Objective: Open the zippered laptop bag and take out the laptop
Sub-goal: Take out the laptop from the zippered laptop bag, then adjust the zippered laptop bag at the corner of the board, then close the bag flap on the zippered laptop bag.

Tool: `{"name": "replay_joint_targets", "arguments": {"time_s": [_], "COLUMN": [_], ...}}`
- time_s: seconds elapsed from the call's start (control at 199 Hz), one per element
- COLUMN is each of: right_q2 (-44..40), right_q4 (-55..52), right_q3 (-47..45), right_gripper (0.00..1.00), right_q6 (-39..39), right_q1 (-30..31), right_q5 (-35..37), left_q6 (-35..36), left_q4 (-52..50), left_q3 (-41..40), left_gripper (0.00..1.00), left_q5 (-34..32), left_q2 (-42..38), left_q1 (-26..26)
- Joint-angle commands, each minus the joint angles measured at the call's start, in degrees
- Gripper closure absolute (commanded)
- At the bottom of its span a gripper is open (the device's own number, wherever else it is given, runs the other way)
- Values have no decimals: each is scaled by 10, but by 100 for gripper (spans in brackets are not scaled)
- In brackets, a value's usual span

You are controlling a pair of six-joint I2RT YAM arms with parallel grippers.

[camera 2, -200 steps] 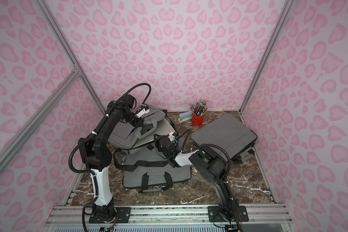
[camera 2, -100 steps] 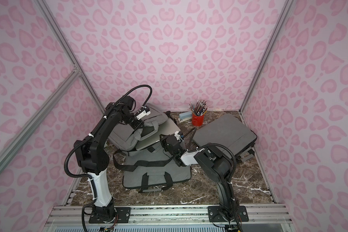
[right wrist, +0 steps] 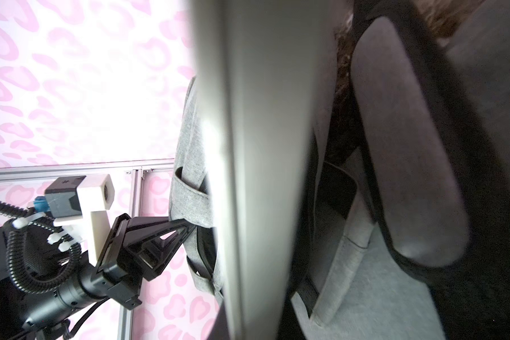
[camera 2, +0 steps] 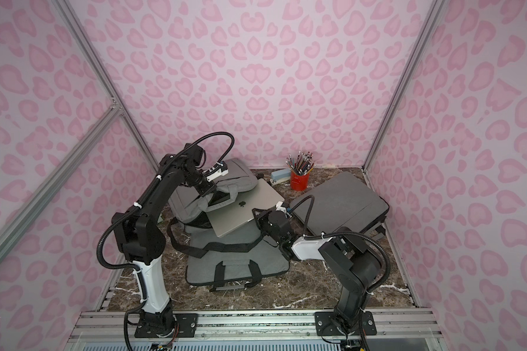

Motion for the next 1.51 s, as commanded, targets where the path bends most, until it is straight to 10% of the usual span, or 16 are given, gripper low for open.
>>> {"name": "replay_joint_targets", "arguments": {"time_s": [0.0,0.537,0.799,1.276,1.502], "right_q2": [-35,-363,-421,-440,-442], "right_q4": [70,-225,-267,-242,-224], "right_q3": [-35,-139,-122,-127,-128], "right_gripper": [100,100,100,100,100], "right_q6": [-23,-141,-190,-197,-194], "right_q1": [-6,-141,-222,-312,-358], "right_q5": [-27,-53,-130,-271,-331], "left_q6": [37,155,101,-225,-448], "left_q4": [5,49,56,77,164], "left_q3": [10,-59,-116,-198,-366], "left_gripper": [98,98,88,51,39], "left_q5": [-19,-78,-91,-88,-74], "left_q2": [3,-35,-53,-161,-298], "left_q1": [-4,-54,-61,-60,-40]}}
